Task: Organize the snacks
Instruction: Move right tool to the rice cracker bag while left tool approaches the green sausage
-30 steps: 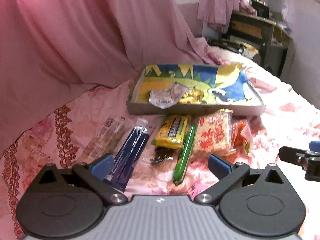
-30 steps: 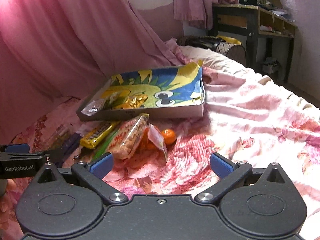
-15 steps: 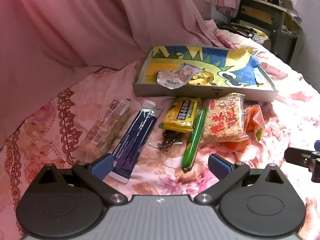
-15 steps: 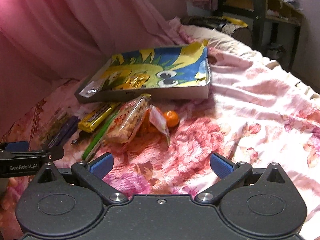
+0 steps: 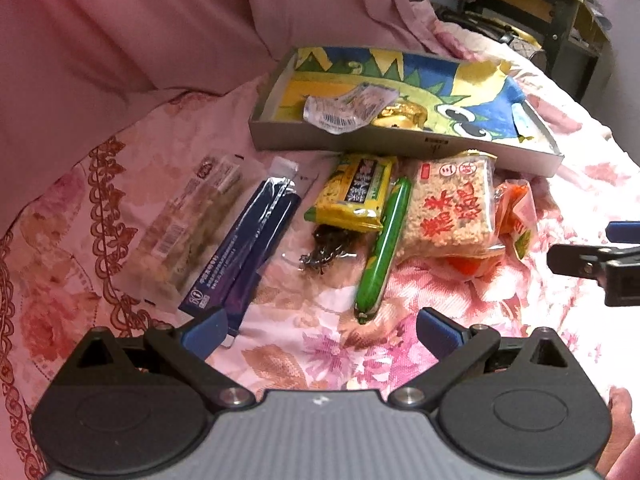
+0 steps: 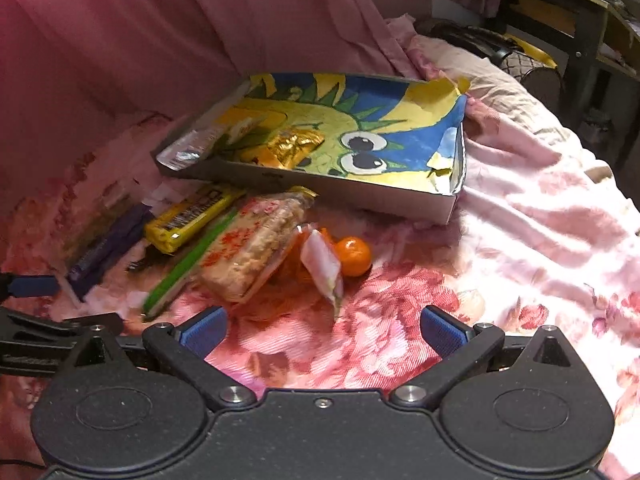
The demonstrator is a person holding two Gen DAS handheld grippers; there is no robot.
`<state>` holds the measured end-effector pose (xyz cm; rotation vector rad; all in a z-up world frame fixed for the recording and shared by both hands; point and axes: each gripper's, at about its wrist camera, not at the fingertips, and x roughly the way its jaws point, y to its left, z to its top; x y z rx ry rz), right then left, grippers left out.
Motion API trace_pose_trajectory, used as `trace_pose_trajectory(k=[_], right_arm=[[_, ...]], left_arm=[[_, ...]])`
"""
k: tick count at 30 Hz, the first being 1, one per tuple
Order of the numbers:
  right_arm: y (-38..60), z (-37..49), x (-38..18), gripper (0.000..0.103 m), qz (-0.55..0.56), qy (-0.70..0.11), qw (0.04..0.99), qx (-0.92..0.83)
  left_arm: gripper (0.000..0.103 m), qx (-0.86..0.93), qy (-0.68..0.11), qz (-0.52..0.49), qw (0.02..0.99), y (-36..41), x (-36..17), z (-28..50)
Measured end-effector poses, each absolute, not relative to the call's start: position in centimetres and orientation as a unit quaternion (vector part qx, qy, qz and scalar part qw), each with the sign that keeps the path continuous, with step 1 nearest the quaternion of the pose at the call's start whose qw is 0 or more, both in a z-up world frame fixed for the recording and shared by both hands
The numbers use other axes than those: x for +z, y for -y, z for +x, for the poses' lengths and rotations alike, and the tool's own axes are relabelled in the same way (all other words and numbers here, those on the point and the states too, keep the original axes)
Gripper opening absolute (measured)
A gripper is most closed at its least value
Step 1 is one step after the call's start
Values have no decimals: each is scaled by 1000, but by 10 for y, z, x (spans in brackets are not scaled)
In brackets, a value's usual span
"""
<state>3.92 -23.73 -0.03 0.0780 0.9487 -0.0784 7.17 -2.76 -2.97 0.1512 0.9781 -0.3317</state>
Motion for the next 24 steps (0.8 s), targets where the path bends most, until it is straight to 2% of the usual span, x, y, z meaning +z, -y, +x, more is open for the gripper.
trace_pose_trajectory(k=[14, 24], right_arm=[[251, 96, -10, 102, 115, -425, 898, 23], [243, 120, -24, 102, 90, -425, 900, 36]], left_arm=[[102, -180, -474, 49, 861, 40, -47, 94], [102, -177, -487, 31, 855, 44, -58, 105]])
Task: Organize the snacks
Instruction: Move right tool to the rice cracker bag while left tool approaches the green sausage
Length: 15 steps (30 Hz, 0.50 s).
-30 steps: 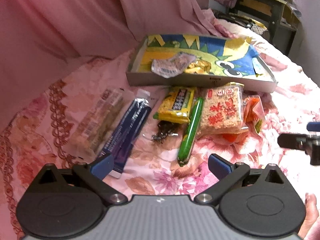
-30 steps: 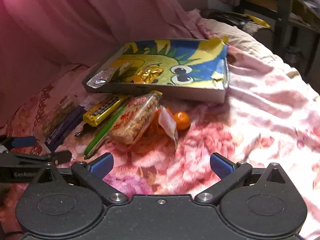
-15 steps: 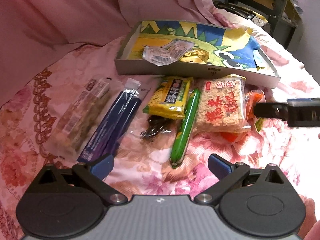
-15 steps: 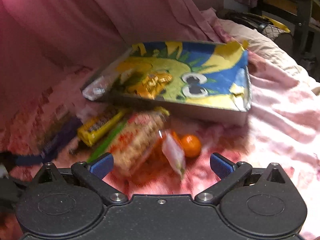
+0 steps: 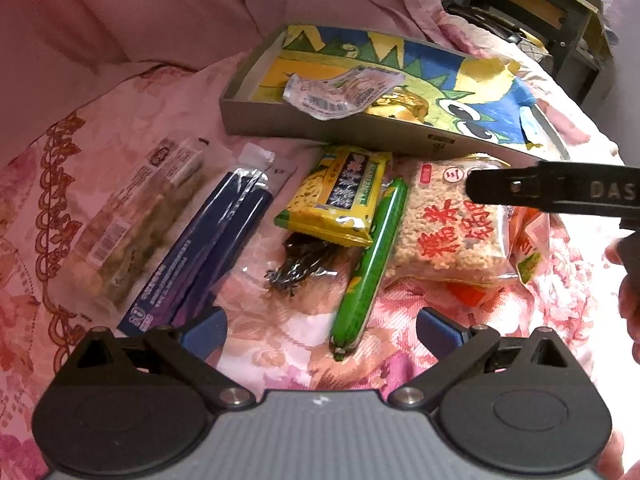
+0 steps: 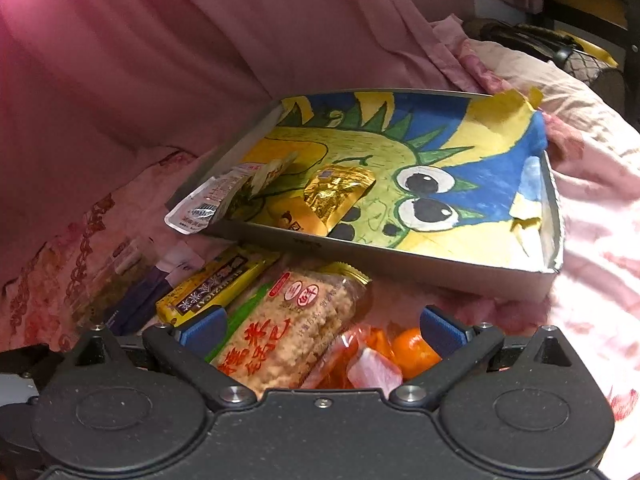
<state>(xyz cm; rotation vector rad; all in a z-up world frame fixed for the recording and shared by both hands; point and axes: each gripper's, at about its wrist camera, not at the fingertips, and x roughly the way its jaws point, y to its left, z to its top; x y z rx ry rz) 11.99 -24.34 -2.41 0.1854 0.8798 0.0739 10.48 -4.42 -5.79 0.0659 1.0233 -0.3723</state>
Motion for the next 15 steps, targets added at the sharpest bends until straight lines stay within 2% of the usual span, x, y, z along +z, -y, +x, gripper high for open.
trace_pose_trajectory(k=[9, 15], right_arm=[[235, 140, -40, 101, 71, -430, 898, 57], [245, 148, -44, 98, 149, -435, 884, 85]], left_arm=[[102, -183, -474, 67, 859, 58, -63, 107], [95, -211, -456, 73, 861, 60, -56, 102]])
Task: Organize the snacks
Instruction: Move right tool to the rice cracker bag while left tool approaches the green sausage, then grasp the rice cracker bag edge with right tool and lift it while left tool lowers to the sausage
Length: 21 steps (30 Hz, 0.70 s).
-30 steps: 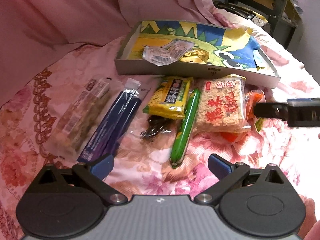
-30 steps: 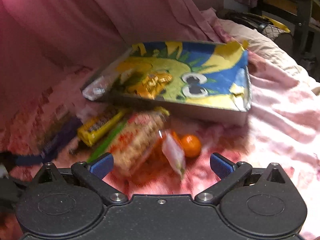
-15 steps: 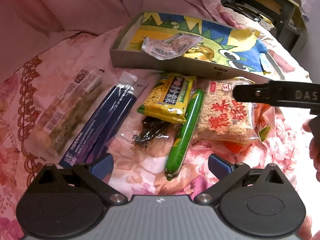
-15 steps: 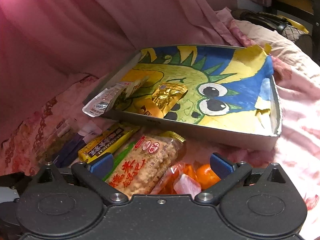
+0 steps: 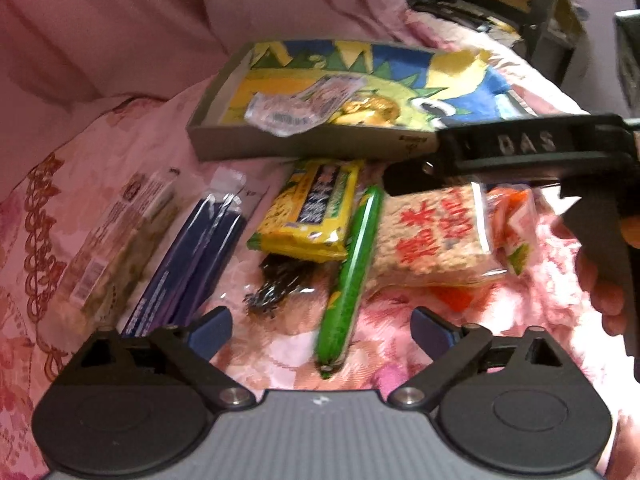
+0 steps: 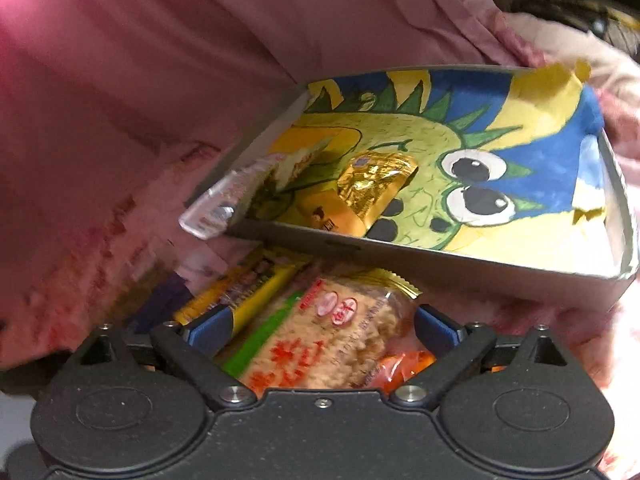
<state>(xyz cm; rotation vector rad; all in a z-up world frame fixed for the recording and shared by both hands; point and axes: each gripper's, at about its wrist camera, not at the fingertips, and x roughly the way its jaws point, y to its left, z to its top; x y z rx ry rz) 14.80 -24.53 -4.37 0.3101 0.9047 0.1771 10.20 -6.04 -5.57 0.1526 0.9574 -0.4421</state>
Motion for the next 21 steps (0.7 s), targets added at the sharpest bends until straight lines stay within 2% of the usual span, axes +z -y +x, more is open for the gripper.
trace_pose_trajectory(k=[4, 9, 16, 21], right_arm=[[256, 148, -36, 91, 203, -423, 879, 92], [259, 148, -31, 90, 237, -420, 870, 101], [258, 151, -43, 90, 221, -435, 868, 97], [261, 149, -40, 88, 257, -419, 864, 109]], left_arm=[[92, -227, -451, 76, 860, 63, -56, 102], [72, -234, -454, 73, 857, 62, -56, 104], [70, -233, -458, 69, 855, 61, -60, 106], [67, -228, -457, 78, 856, 63, -61, 109]])
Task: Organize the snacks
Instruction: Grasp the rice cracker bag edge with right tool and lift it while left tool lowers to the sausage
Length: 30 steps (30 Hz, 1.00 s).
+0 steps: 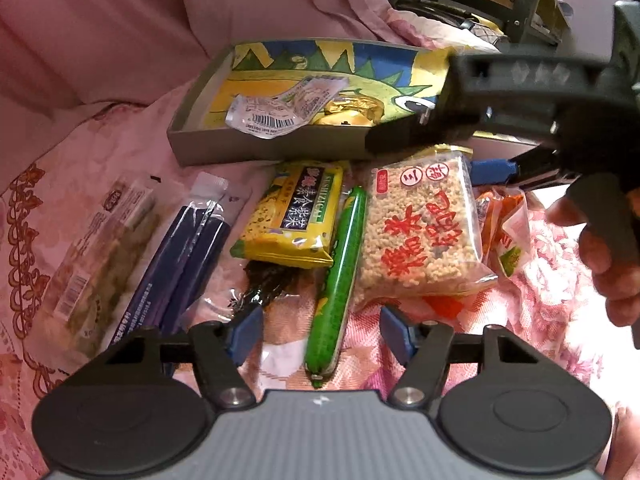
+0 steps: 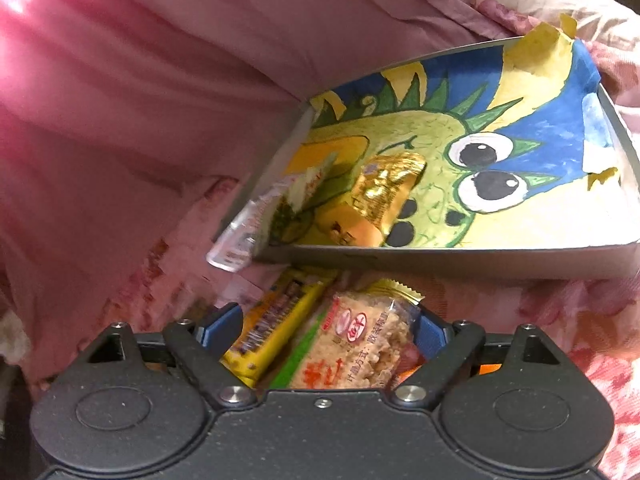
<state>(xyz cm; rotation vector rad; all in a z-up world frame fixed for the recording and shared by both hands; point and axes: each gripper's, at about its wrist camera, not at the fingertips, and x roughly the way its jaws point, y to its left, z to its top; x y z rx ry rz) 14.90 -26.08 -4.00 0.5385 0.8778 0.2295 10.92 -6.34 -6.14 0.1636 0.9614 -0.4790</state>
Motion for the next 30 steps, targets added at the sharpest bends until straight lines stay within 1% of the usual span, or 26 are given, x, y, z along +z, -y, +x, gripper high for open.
trace_pose_trajectory(k=[2, 4, 9, 13, 16, 19, 22, 24, 25, 26, 27, 30], right_arm=[[262, 147, -33, 87, 278, -409, 861, 121], [260, 145, -27, 87, 287, -407, 857, 132], [249, 142, -31, 87, 261, -430, 853, 135], [244, 141, -33, 87, 254, -434, 853, 139], [247, 137, -33, 87, 273, -438, 846, 132], [249, 131, -31, 84, 295, -444, 837, 126], [246, 128, -32, 72, 296, -449, 834, 123], [243, 128, -32, 52, 275, -453, 841, 108], [242, 128, -32, 46, 267, -455, 844, 97], [243, 128, -33, 33, 263, -457, 846, 84], [244, 127, -33, 27, 260, -459, 846, 72], [251, 124, -34, 25, 277, -457, 842, 68]], left_arm=[[60, -223, -459, 82, 856, 64, -61, 110], [58, -220, -462, 81, 855, 62, -61, 111], [57, -220, -463, 87, 854, 63, -62, 111], [57, -221, -462, 92, 854, 64, -63, 110], [57, -221, -461, 98, 854, 65, -64, 109], [57, -221, -461, 100, 854, 66, -64, 109], [57, -220, -461, 98, 854, 67, -64, 109], [57, -220, -461, 98, 854, 67, -64, 109], [57, -220, -461, 98, 854, 67, -64, 109], [57, -220, -461, 98, 854, 67, -64, 108], [57, -220, -460, 98, 854, 67, -64, 108], [57, -220, -460, 97, 855, 66, -63, 107]])
